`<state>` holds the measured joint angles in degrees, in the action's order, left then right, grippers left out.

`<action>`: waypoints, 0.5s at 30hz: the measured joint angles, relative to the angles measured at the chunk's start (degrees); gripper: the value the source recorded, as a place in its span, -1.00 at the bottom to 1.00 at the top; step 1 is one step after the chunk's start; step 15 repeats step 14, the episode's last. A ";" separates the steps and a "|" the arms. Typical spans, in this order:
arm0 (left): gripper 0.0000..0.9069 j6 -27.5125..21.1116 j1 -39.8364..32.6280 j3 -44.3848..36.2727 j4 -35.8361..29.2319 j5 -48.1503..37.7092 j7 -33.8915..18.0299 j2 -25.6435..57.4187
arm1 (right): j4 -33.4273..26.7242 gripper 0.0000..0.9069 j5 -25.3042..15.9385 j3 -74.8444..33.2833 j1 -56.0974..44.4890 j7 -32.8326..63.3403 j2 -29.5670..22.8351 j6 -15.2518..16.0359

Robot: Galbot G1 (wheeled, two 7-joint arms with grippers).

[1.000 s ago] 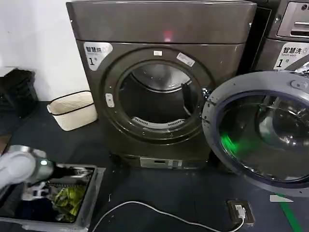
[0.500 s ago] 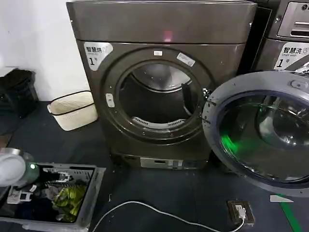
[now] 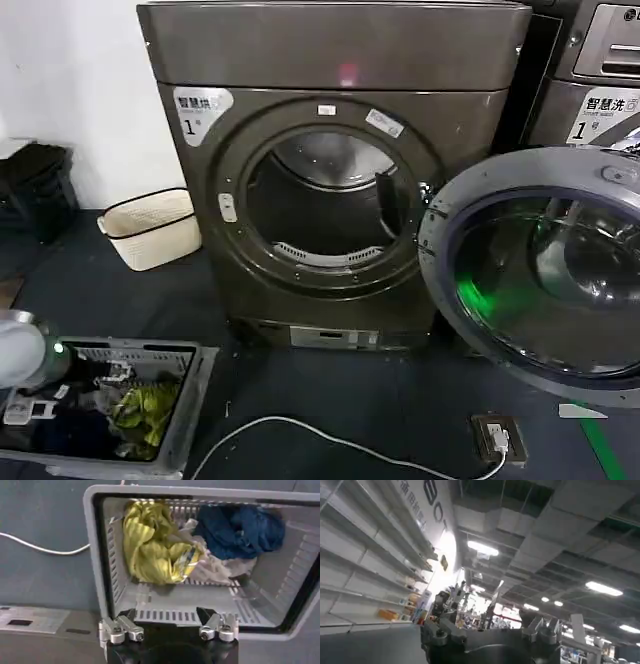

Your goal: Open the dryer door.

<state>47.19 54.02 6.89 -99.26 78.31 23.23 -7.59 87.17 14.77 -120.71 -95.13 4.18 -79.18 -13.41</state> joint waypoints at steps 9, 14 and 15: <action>1.00 0.00 0.57 0.32 1.23 0.98 0.20 -0.05 | -0.34 1.00 -0.22 0.05 0.11 -0.15 -0.02 -0.37; 1.00 0.00 0.80 0.33 1.23 0.81 0.19 -0.04 | -0.36 1.00 -0.27 0.08 0.16 -0.20 -0.08 -0.41; 1.00 0.00 0.80 0.33 1.23 0.81 0.19 -0.04 | -0.36 1.00 -0.27 0.08 0.16 -0.20 -0.08 -0.41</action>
